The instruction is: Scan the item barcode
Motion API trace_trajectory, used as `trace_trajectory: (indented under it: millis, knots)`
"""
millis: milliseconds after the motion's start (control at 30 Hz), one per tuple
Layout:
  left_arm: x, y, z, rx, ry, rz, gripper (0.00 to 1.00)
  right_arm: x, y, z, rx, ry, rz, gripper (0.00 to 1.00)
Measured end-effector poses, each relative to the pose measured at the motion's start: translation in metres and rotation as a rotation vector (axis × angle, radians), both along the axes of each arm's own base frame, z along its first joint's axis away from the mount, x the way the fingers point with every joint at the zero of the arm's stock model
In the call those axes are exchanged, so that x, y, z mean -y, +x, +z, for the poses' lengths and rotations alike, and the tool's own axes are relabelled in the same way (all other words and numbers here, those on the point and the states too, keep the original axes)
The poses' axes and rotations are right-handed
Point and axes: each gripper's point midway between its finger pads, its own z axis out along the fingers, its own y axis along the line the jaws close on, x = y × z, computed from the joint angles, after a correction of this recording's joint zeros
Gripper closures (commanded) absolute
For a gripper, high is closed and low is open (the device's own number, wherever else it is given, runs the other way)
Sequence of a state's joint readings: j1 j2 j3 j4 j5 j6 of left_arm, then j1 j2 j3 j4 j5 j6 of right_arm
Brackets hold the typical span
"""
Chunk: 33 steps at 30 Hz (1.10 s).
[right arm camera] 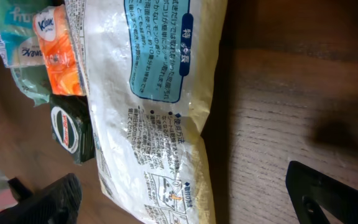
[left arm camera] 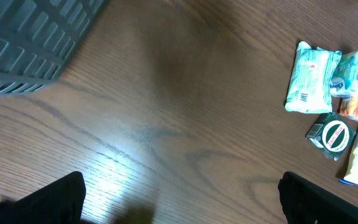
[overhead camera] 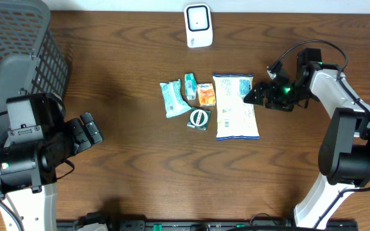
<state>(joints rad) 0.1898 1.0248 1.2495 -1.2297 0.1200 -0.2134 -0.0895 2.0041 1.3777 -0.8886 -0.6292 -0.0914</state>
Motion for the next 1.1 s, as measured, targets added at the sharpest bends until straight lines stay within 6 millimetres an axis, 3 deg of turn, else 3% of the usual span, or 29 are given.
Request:
trace_trajectory:
  millis: [400, 867, 1000, 1067, 1100]
  knots:
    - [0.000, 0.000, 0.000, 0.000, 0.000, 0.000, 0.02, 0.009, 0.008, -0.007, 0.022, -0.070, -0.019, 0.01]
    - [0.000, 0.000, 0.000, 0.000, 0.000, 0.000, 0.02, -0.026, 0.017, -0.023, 0.133, -0.044, 0.003, 0.01]
    - [0.000, 0.000, 0.000, 0.000, 0.000, 0.000, 0.02, -0.046, 0.016, -0.025, 0.174, -0.019, 0.025, 0.08]
    - [0.000, 0.000, 0.000, 0.000, 0.000, 0.000, 0.02, -0.056, 0.012, -0.026, 0.171, -0.012, 0.039, 0.18]
    - [0.000, 0.000, 0.000, 0.000, 0.000, 0.000, 0.02, -0.060, 0.010, -0.027, 0.165, -0.010, 0.047, 0.28]
